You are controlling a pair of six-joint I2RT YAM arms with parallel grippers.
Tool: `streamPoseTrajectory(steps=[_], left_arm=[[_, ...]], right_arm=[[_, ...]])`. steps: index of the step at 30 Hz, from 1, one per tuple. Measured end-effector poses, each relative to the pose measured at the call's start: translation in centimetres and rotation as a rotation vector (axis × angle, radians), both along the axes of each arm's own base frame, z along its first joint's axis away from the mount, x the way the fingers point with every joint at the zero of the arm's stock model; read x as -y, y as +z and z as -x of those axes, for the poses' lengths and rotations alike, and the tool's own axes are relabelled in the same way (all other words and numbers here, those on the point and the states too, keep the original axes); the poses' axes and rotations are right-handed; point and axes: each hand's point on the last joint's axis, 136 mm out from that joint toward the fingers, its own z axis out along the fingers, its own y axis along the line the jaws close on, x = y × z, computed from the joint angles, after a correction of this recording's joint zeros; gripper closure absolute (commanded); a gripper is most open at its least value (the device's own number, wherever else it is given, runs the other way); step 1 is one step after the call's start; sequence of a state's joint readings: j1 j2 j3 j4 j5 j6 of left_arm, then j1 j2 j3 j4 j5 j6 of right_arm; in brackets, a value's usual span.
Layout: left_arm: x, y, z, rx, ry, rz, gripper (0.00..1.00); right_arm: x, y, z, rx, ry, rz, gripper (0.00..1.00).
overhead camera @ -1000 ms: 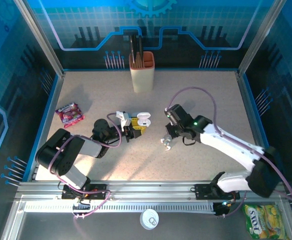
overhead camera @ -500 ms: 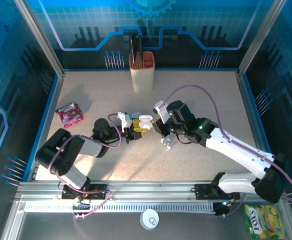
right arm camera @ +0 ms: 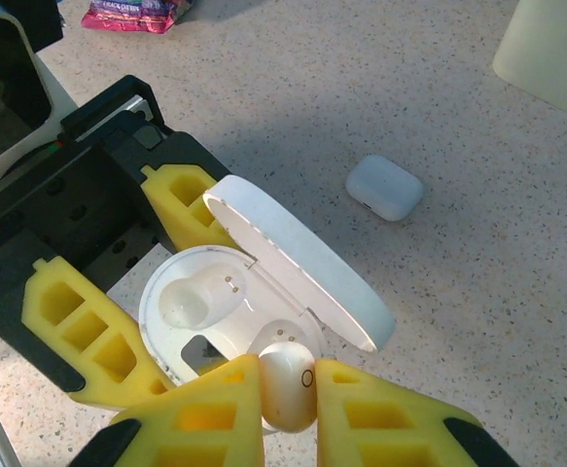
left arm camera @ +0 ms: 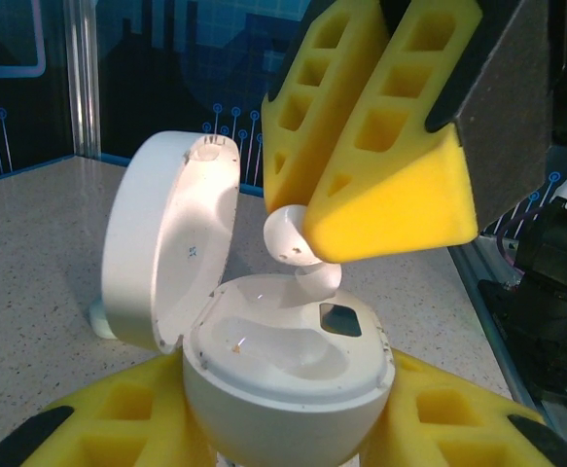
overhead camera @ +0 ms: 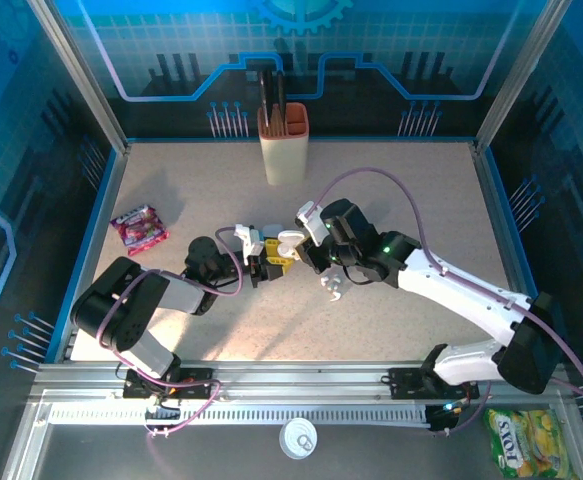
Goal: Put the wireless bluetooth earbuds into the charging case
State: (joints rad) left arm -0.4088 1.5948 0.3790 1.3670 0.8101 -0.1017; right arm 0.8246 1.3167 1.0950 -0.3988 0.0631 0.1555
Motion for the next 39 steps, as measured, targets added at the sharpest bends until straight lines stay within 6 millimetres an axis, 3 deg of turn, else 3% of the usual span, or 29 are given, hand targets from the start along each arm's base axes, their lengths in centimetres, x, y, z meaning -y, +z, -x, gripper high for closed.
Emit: streamPoseTrajectory(steps=[13, 21, 26, 29, 32, 35, 39], left_arm=[[0.0, 0.0, 0.0, 0.0, 0.001, 0.0, 0.66], [0.0, 0.0, 0.0, 0.005, 0.001, 0.0, 0.66], [0.0, 0.0, -0.1, 0.008, 0.006, -0.001, 0.66], [-0.1, 0.1, -0.3, 0.008, 0.02, 0.0, 0.66], [-0.5, 0.1, -0.6, 0.016, 0.044, -0.001, 0.65], [-1.1, 0.2, -1.1, 0.027, 0.074, -0.003, 0.65], [-2.1, -0.2, -1.6, 0.019, 0.112, -0.009, 0.65]], right_arm=[[-0.4, -0.5, -0.1, -0.011, 0.009, 0.0, 0.83], [-0.2, 0.2, 0.1, -0.008, -0.001, -0.018, 0.52], [0.9, 2.2, 0.7, 0.029, -0.028, -0.091, 0.49], [2.4, 2.2, 0.6, 0.028, -0.085, -0.143, 0.49], [4.9, 0.5, -0.2, -0.01, -0.196, -0.176, 0.49], [7.1, -2.8, -0.8, -0.071, -0.302, -0.159, 0.49], [8.3, -6.9, -1.3, -0.185, -0.384, -0.113, 0.49]])
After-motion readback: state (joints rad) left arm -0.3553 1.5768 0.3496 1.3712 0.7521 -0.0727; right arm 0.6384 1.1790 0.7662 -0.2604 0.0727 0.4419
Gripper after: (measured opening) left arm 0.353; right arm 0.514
